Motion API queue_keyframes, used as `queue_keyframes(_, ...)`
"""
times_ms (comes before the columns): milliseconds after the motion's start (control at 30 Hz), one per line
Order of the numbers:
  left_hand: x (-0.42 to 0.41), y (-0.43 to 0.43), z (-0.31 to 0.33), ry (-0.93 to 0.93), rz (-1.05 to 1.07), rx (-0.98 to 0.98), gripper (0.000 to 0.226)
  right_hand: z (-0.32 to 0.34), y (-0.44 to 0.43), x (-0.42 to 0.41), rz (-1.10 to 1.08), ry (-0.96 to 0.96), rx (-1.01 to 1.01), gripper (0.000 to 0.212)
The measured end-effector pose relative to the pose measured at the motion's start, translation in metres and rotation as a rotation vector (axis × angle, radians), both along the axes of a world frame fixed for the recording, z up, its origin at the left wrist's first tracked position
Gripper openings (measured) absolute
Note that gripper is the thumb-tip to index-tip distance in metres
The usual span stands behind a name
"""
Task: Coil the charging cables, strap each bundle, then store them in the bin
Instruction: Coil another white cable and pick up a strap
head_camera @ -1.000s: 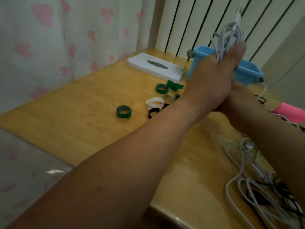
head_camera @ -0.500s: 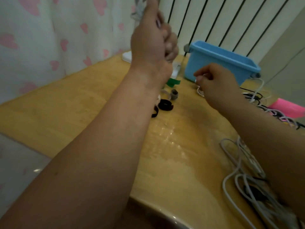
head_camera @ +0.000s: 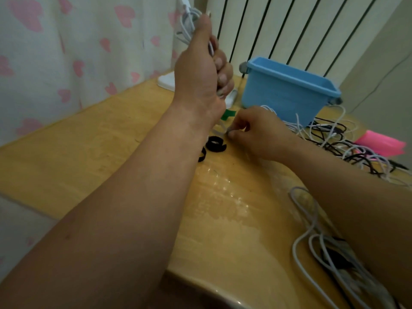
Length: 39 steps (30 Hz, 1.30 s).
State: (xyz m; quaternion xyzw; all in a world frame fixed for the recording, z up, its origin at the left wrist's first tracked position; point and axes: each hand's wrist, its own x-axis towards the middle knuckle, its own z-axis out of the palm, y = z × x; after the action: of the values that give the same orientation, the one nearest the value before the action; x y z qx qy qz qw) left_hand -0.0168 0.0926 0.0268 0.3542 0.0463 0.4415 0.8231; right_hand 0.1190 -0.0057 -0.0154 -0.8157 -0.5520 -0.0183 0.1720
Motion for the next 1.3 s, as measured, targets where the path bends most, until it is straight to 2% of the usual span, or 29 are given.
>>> queue_keyframes(67, 0.004, -0.002, -0.002, 0.058, -0.014, 0.045, 0.041, 0.009, -0.014, -0.001, -0.057, 0.087, 0.118, 0.009)
queue_keyframes(133, 0.011, -0.008, -0.008, 0.174, -0.049, 0.130, 0.041, 0.020, -0.035, -0.002, -0.120, 0.283, 0.292, 0.013)
queue_keyframes(233, 0.025, -0.030, -0.019, 0.397, -0.118, 0.297, 0.025, 0.030, -0.071, 0.000, -0.167, 0.554, 0.508, 0.014)
queue_keyframes(300, 0.035, -0.047, -0.029, 0.526, -0.140, 0.431, 0.019, 0.026, -0.089, 0.002, -0.191, 0.639, 0.573, 0.010)
queue_keyframes(467, 0.043, -0.057, -0.043, 0.747, -0.135, 0.699, 0.025, -0.001, -0.102, 0.001, -0.246, 0.746, 0.613, 0.012)
queue_keyframes(667, 0.034, -0.050, -0.039, 0.795, -0.297, 0.709, 0.024, -0.008, -0.097, 0.001, -0.228, 0.949, 0.769, 0.011)
queue_keyframes(867, 0.035, -0.054, -0.037, 0.809, -0.294, 0.768, 0.019, -0.012, -0.099, 0.007, -0.203, 1.198, 0.827, 0.015)
queue_keyframes(1000, 0.036, -0.056, -0.038, 0.909, -0.099, 0.870, 0.020, -0.014, -0.097, 0.006, -0.246, 1.161, 0.839, 0.014)
queue_keyframes(1067, 0.037, -0.053, -0.038, 0.897, -0.015, 0.841, 0.018, -0.014, -0.097, 0.008, -0.273, 1.153, 0.884, 0.008)
queue_keyframes(1300, 0.037, -0.059, -0.039, 0.835, -0.264, 0.711, 0.021, -0.014, -0.095, 0.007, -0.230, 1.200, 0.972, 0.013)
